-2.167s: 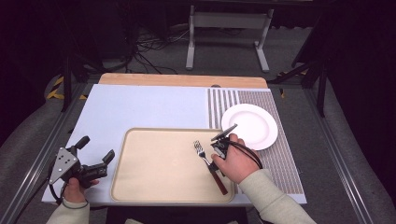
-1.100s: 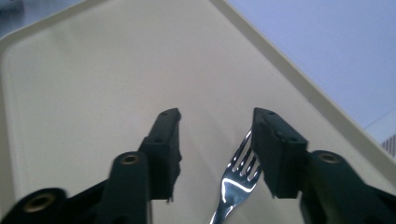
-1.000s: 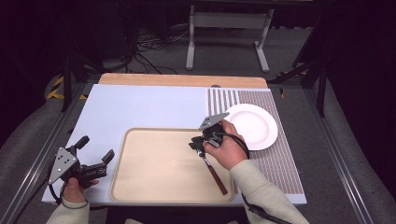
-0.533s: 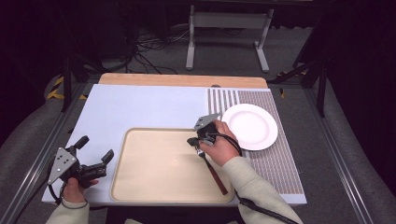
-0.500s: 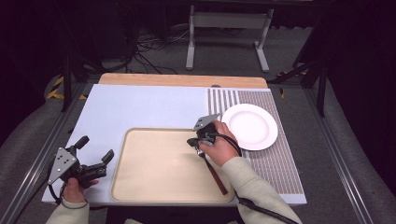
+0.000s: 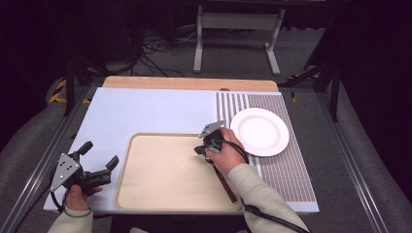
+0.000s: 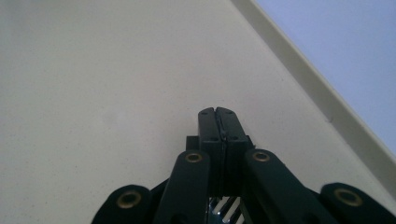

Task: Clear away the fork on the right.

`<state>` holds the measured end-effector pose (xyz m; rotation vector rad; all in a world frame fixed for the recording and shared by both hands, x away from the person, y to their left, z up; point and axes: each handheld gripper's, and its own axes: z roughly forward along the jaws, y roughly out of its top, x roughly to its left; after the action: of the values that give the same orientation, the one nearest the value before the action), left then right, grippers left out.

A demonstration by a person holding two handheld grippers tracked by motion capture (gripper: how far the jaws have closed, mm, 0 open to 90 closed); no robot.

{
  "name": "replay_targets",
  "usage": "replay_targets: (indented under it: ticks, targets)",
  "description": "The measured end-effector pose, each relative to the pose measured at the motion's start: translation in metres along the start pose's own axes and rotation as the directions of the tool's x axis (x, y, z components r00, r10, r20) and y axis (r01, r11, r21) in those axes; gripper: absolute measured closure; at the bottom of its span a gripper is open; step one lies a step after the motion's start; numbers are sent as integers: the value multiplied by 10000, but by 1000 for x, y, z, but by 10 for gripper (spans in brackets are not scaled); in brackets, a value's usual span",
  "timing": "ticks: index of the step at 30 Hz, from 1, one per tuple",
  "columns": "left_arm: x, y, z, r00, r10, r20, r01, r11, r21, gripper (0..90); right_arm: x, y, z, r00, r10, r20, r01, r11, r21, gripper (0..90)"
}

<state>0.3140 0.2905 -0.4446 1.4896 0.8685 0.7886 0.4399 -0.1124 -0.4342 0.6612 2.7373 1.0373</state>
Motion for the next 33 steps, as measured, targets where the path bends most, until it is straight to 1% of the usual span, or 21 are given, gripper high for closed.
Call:
replay_targets:
  ticks: [7, 13, 19, 26, 33]
  targets:
    - [0, 0, 0, 10000, 3, -1, -3, 10000, -9, 0, -1, -3, 3, 10000, 42, 28, -42, 9999, 109, 900]
    - [0, 0, 0, 10000, -9, 21, 9, 10000, -2, 0, -2, -4, 4, 9999, 32, 161, -34, 9999, 155, 900]
    - [0, 0, 0, 10000, 9, 13, -9, 10000, 12, 0, -4, -5, 3, 9996, 221, 166, -223, 9996, 163, 900]
    - [0, 0, 0, 10000, -9, 21, 8, 10000, 11, 0, -11, -9, 0, 9986, 369, 371, -378, 9990, 237, 900]
    - [0, 0, 0, 10000, -12, 28, 12, 10000, 4, 0, -19, -15, -5, 9960, 574, 685, -596, 9978, 304, 900]
